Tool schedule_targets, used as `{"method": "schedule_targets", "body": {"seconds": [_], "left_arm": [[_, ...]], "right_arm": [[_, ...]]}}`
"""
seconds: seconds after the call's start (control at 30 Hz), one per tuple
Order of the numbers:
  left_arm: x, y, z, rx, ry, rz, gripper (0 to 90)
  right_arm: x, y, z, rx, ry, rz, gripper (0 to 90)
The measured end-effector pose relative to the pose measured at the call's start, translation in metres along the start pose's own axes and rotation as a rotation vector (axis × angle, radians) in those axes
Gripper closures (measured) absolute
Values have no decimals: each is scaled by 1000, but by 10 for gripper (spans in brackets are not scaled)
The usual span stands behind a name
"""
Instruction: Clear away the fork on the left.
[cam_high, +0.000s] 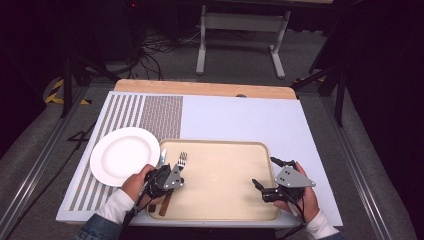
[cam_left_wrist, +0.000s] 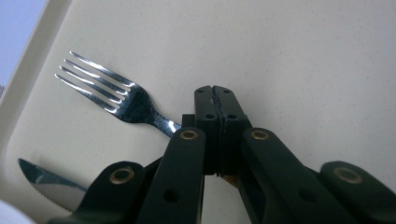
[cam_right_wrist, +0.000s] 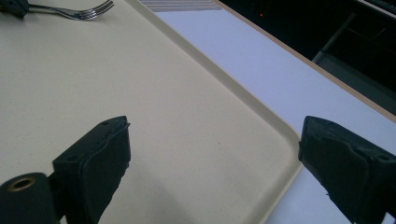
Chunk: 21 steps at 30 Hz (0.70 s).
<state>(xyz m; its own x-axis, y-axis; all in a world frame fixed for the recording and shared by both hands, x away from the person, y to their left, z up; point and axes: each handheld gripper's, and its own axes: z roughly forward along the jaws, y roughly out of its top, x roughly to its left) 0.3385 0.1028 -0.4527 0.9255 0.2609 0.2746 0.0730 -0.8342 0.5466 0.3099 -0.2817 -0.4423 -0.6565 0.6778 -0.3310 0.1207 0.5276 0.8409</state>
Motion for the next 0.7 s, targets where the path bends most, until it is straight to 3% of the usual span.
{"method": "schedule_targets", "body": {"seconds": [0.4,0.7], "left_arm": [[0,-13,-8,0,14,-35,884],[0,-21,-12,-14,22,-37,881]], "right_arm": [[0,0,0,-1,-11,-2,101],[0,0,-1,-4,-14,3,102]]}}
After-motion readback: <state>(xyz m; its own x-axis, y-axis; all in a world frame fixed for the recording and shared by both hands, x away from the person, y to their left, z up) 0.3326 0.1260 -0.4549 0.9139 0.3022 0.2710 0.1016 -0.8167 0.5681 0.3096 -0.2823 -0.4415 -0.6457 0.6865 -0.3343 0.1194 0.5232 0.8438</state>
